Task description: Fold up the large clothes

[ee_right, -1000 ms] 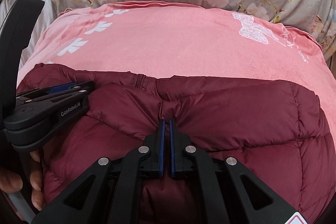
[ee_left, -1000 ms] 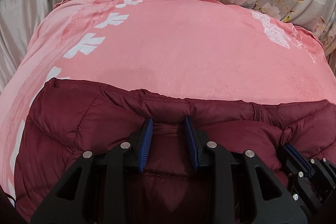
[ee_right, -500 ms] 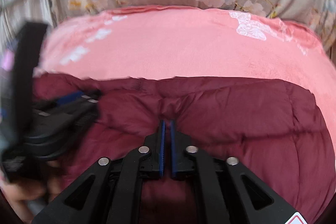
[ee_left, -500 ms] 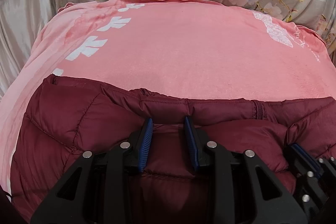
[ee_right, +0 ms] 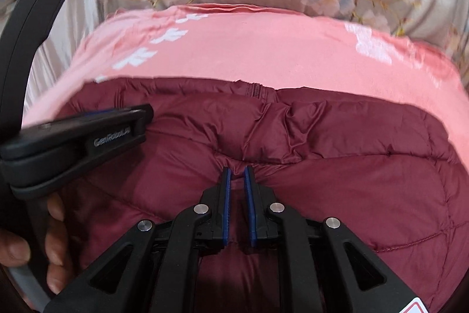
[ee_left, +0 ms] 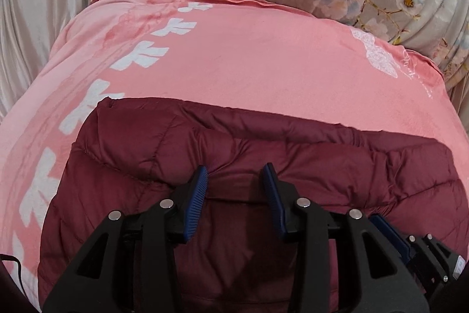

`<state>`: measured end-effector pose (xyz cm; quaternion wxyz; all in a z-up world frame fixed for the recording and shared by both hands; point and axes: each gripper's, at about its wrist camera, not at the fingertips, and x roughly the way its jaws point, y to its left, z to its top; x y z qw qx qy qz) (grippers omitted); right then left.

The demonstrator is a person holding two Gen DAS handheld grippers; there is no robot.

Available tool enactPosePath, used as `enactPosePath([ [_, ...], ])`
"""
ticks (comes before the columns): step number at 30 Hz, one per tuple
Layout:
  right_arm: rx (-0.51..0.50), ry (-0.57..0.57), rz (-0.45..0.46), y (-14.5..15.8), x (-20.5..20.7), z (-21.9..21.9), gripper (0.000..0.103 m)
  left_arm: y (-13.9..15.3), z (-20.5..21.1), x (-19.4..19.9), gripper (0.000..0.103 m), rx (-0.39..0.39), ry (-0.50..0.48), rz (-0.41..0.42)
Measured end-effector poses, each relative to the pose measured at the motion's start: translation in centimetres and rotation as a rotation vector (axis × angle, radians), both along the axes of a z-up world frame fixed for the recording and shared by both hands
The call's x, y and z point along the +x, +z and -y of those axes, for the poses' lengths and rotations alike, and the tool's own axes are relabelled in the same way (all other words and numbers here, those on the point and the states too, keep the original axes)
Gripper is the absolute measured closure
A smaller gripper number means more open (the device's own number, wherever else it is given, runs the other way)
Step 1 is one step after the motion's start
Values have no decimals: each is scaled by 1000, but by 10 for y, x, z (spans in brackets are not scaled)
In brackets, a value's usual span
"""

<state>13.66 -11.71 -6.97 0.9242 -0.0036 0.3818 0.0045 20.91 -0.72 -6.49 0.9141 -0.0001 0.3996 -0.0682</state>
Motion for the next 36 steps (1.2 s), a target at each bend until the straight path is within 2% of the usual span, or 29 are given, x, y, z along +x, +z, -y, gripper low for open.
enactPosePath([
  [2,-11,-9,6,6,-3,-1,92,-5,-1,0,65,5,-1,5],
  [5,69,0,30,20,-22,1,92,-9,1,0,65,19,0,22],
  [8,105,12,50,32,-47,-2,92,-4,-12,-2,64,-52,-7,10],
  [11,154,30,6,28,-55,-5,92,11,-47,-12,63,-145,26,-1],
  [12,157,33,-15,23,-56,-7,92,15,-55,-16,59,-149,37,1],
  [13,150,31,-25,17,-57,-8,92,18,-67,-21,49,-140,59,4],
  [14,145,30,-27,14,-58,-9,92,22,-81,-27,44,-132,79,10],
  [16,141,24,-28,7,-60,-10,92,25,-105,-34,40,-135,107,6],
  [20,98,20,-13,0,-64,-18,92,15,-162,-48,34,-228,174,-81],
  [21,101,15,-13,2,-65,-18,92,8,-177,-52,34,-274,186,-113],
  [23,139,7,-5,9,-74,-15,92,-5,-191,-59,29,-319,190,-151],
  [27,138,18,12,20,-106,-12,92,-15,-190,-72,27,-366,146,-181],
  [30,147,21,-7,20,-131,-8,92,-13,-180,-76,22,-361,106,-181],
  [36,110,39,-33,5,-144,-17,91,-10,-169,-75,22,-397,104,-193],
])
